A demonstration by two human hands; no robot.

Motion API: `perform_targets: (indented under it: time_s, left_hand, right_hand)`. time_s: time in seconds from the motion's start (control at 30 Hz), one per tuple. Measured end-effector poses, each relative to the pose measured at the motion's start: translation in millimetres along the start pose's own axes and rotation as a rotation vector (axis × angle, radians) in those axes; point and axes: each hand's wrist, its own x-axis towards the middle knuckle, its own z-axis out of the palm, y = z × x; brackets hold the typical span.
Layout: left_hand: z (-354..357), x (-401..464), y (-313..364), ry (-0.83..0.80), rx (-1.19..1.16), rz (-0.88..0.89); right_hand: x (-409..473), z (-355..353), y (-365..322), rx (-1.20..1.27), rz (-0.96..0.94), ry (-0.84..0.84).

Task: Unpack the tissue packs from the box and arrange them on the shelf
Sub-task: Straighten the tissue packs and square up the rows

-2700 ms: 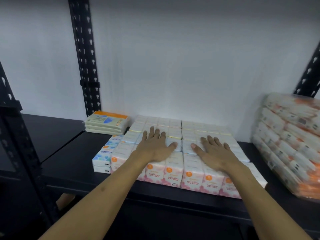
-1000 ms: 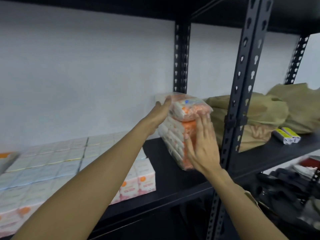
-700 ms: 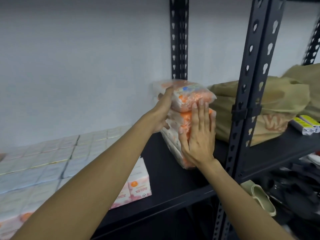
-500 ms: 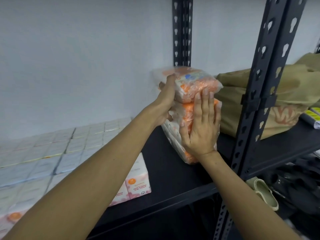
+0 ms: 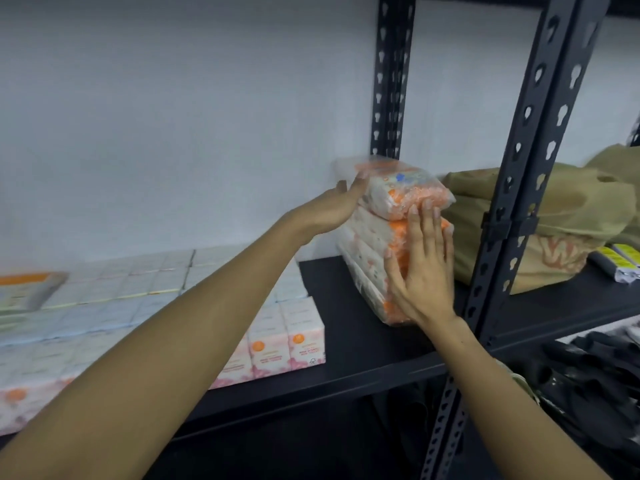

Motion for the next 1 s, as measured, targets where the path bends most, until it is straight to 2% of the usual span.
perform_targets:
  time_s: [0.13, 0.23, 0.3, 0.43, 0.73, 0.87, 1.0]
  left_hand:
    - [-44.3, -50.3, -28.3, 0.149, 0.207, 0.077]
    - [-75.1, -89.6, -63.1, 0.251, 0.301, 0.071]
    - [-96.1, -115.5, -87.2, 0.280, 0.307, 0.044]
    - [-144.9, -170.4, -139.4, 0.349, 0.285, -0.044]
    - [-251.8, -290.6, -279.1, 0.575, 0.225, -0.298]
    - [-265.2, -321.0, -333.3, 0.712, 0.099, -0.410]
    - [-269.8, -328.6, -382.8, 0.832, 0.009, -0.495]
  right_hand:
    - [1.7, -31.2, -34.9, -0.007, 0.083, 0.053]
    - [11.1, -44.6, -88.4, 0.049, 0.090, 0.108]
    - [19.3, -43.6, -131.4, 0.106, 0.085, 0.079]
    - [29.0, -20.0, -220.7, 0.236, 0.057, -0.104]
    - [23.4, 62.4, -389.7, 0.359, -0.137, -0.820]
    - [19.3, 93.3, -448.3, 0.361, -0.239, -0.964]
    - [21.7, 120.3, -491.1, 0.365, -0.298, -0.988]
